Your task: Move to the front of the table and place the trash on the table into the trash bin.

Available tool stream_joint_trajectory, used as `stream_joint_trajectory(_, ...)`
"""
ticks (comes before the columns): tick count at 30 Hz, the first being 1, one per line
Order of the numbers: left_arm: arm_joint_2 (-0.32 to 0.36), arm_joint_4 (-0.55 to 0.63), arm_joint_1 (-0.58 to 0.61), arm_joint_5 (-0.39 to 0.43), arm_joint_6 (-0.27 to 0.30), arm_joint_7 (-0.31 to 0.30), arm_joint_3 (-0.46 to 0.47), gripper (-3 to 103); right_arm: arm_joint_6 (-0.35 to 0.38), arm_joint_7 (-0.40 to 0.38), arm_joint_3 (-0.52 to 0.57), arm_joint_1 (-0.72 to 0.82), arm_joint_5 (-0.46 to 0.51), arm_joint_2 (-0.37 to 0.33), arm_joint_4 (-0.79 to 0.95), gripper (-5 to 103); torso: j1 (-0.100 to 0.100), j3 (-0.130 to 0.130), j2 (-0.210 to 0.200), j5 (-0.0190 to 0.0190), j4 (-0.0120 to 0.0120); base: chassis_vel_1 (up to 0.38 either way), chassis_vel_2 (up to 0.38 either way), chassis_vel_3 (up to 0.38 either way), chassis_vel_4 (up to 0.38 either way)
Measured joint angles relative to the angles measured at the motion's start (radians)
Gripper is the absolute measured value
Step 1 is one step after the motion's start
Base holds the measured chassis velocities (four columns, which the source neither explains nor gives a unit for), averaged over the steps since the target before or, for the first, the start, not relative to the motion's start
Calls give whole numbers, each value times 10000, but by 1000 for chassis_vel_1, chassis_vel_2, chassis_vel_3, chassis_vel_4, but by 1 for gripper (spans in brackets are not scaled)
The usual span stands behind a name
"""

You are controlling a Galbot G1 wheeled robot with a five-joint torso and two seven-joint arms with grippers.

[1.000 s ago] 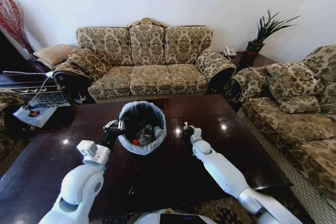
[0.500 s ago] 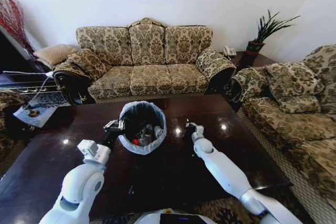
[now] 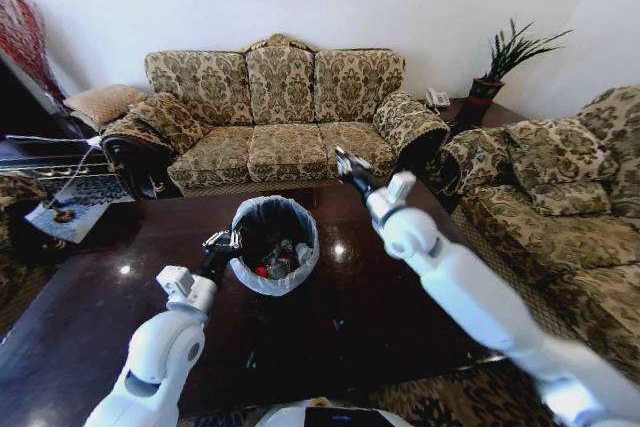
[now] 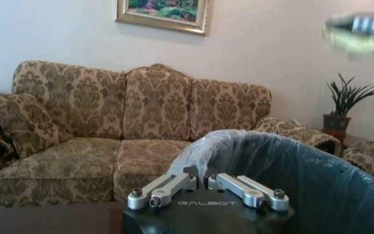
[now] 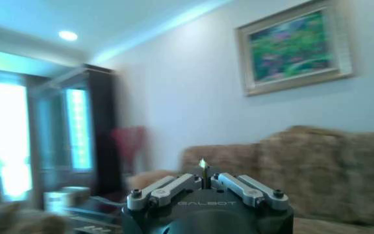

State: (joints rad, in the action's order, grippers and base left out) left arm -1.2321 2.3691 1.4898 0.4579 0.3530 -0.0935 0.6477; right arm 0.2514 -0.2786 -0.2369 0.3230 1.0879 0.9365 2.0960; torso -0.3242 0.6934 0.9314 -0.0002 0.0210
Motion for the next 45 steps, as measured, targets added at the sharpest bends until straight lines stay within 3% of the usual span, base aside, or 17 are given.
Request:
stream_joint_trajectory(2, 10, 1, 21, 0, 1, -1, 29, 3, 300, 21, -572, -483, 744, -10, 468, 0, 0, -1, 0, 0, 2, 0, 0, 0, 0)
stream_joint_trajectory(6, 46, 25, -5, 13, 7, -13, 72, 3, 938, 71, -1530, -624, 654, -118, 629, -2, 0, 0, 0, -1, 4, 0, 0, 0, 0)
stream_joint_trajectory(11, 77, 33, -39, 40, 11, -20, 144, 3, 1285, -35, -2445, -229, -59, -301, 614, 19, 0, 0, 0, 5, -2, 0, 0, 0, 0)
stream_joint_trajectory(13, 75, 34, -38, 41, 10, -20, 153, 3, 1306, -118, -2547, -200, -110, -281, 614, 19, 0, 0, 0, 4, -2, 0, 0, 0, 0)
stream_joint_trajectory(15, 59, 34, -39, 45, 11, -20, 154, 3, 1307, -247, -2664, -269, -145, -190, 596, 31, 0, 0, 0, 3, 0, 0, 0, 0, 0)
stream_joint_trajectory(17, 44, 34, -55, 45, 11, -21, 152, 3, 1266, -266, -2654, -406, -162, -114, 496, 41, 0, 0, 0, -1, 2, 0, 0, 0, 0)
stream_joint_trajectory(19, 35, 34, -61, 45, 11, -22, 152, 3, 1208, -279, -2597, -482, -169, -71, 418, 41, 0, 0, 0, 0, 3, 0, 0, 0, 0)
stream_joint_trajectory(22, 36, 34, -55, 52, 11, -22, 162, 3, 829, -329, -2312, -682, -259, -58, 322, 58, -1, 0, 0, 0, 3, 0, 0, 0, 0)
stream_joint_trajectory(23, 36, 34, -55, 52, 11, -22, 162, 3, 829, -329, -2312, -682, -259, -58, 322, 58, -1, 0, 0, 0, 3, 0, 0, 0, 0)
stream_joint_trajectory(26, 64, 1, -81, 66, 11, -28, 231, 3, 501, -619, -1980, -536, -665, -311, 366, 74, 0, 0, 0, 1, 2, 0, 0, 0, 0)
stream_joint_trajectory(29, 69, -21, -93, 73, 9, -40, 267, 3, 440, -1029, -1804, -243, -1010, -606, 446, 79, 0, 0, 0, 3, 2, 0, 0, 0, 0)
stream_joint_trajectory(32, 47, 31, -11, 76, 8, -58, 352, 3, 440, -1203, -1631, 88, -1464, -1190, 610, 95, 0, 0, 0, 5, -3, 0, 0, 0, 0)
stream_joint_trajectory(37, -76, 94, 52, 63, 7, -89, 399, 3, 918, -1434, -1667, 193, -1785, -1670, 729, 100, 0, 0, 0, 2, 1, 0, 0, 0, 0)
stream_joint_trajectory(45, -45, 223, 172, 70, 7, -104, 486, 3, 1183, -1613, -1857, 263, -1656, -1816, 831, 100, -5, 2, -1, 5, -1, 109, -4, -122, 1)
